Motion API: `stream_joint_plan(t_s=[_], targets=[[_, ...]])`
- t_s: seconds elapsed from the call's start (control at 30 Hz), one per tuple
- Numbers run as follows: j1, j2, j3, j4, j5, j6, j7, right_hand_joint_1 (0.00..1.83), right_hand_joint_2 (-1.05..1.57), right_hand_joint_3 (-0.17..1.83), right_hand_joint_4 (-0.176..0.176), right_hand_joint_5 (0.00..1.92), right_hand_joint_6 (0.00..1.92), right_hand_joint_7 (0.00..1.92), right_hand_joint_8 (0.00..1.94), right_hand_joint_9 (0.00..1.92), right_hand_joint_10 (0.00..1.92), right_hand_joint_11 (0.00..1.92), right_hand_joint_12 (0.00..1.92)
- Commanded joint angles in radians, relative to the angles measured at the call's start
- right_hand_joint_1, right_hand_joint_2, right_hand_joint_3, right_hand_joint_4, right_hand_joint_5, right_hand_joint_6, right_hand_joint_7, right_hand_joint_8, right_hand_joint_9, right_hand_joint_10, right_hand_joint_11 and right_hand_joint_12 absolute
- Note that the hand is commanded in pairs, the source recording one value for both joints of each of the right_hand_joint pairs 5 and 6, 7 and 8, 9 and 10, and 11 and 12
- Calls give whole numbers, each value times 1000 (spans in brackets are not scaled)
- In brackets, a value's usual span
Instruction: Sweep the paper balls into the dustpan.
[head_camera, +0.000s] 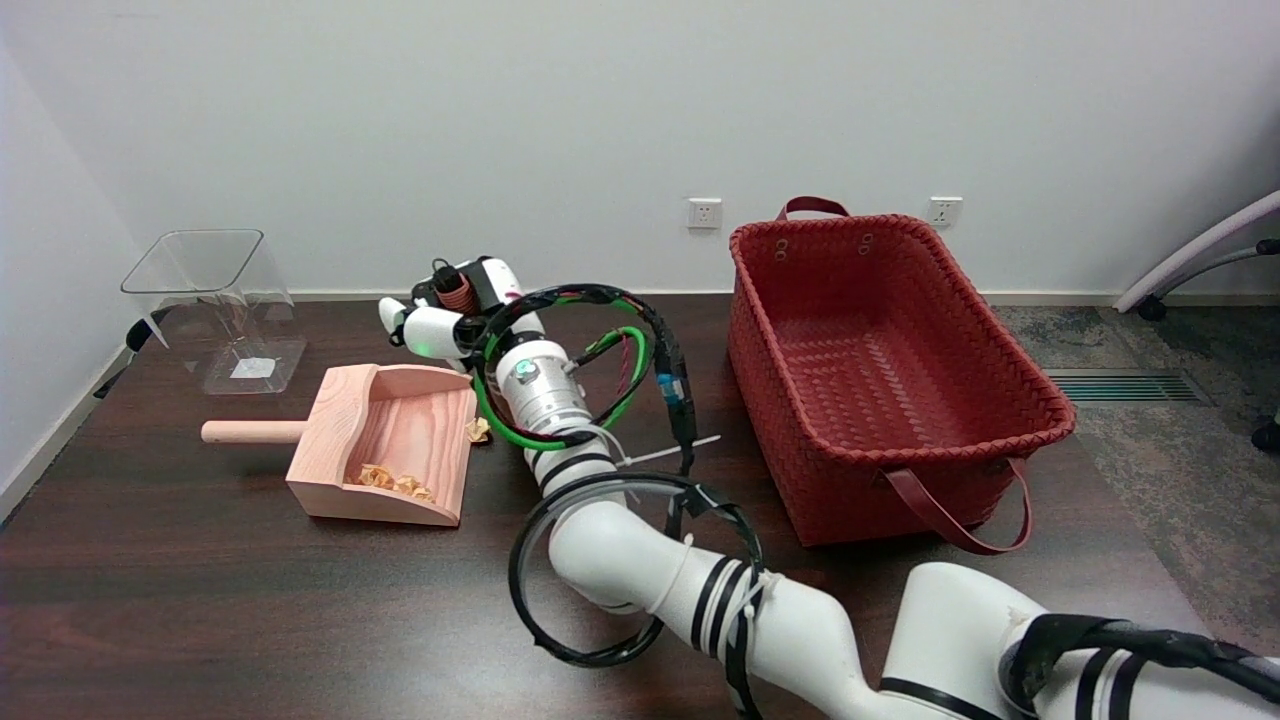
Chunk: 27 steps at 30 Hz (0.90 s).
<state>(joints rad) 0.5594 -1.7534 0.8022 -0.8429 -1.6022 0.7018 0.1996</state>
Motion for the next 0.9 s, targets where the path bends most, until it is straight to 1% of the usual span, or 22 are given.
stream_joint_plan(t_s=[0.03, 0.5, 0.73, 0.9], targets=[[22, -86, -25, 26, 110, 13, 6, 1289, 1100, 580, 0, 1920, 1920, 1920, 1920, 1920, 1920, 1920, 1920], [79, -131, -41, 19, 112, -1, 8, 1289, 1082, 597, 0, 1920, 1920, 1920, 1920, 1920, 1920, 1920, 1920], [93, -134, -56, 18, 112, -7, 97, 1293, 1061, 598, 0, 1920, 1920, 1920, 1920, 1920, 1920, 1920, 1920], [99, -132, -58, 9, 102, -33, 96, 1301, 1041, 606, 0, 1920, 1920, 1920, 1920, 1920, 1920, 1920, 1920]])
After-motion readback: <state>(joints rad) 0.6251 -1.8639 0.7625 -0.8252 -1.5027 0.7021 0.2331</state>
